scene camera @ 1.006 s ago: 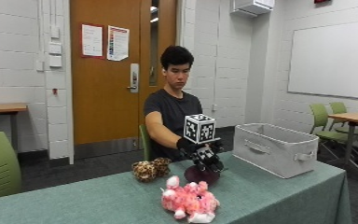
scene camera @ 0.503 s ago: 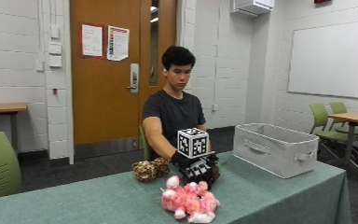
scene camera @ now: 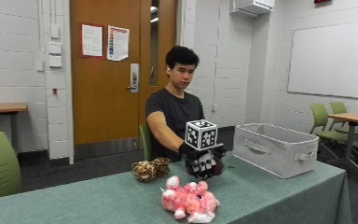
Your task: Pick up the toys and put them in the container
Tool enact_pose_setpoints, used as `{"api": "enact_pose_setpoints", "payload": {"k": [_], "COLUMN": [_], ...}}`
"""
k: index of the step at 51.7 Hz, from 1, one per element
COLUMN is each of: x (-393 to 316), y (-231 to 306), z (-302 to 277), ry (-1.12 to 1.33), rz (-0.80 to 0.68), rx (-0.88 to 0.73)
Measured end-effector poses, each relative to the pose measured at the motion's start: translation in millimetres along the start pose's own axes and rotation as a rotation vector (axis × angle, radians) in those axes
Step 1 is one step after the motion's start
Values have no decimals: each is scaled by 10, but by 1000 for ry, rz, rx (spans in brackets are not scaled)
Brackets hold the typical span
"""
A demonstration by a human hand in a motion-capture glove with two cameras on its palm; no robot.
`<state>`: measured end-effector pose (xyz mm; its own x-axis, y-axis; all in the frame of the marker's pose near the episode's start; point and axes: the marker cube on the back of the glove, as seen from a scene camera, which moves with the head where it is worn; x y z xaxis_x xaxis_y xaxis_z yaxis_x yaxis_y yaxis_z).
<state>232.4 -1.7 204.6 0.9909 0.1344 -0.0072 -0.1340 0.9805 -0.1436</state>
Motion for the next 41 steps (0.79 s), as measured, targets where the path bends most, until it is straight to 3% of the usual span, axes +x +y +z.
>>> {"api": "enact_pose_setpoints", "payload": {"k": [16,24,32,41], "x": [-512,-1251,-2233,-3478], "y": [43,108,189,331], "z": [-1564,-2377,-2724,-2688], "ry": [40,55,28,-10], "rz": [-51,-114,-207,-369], "rx": [189,333,401,394]}}
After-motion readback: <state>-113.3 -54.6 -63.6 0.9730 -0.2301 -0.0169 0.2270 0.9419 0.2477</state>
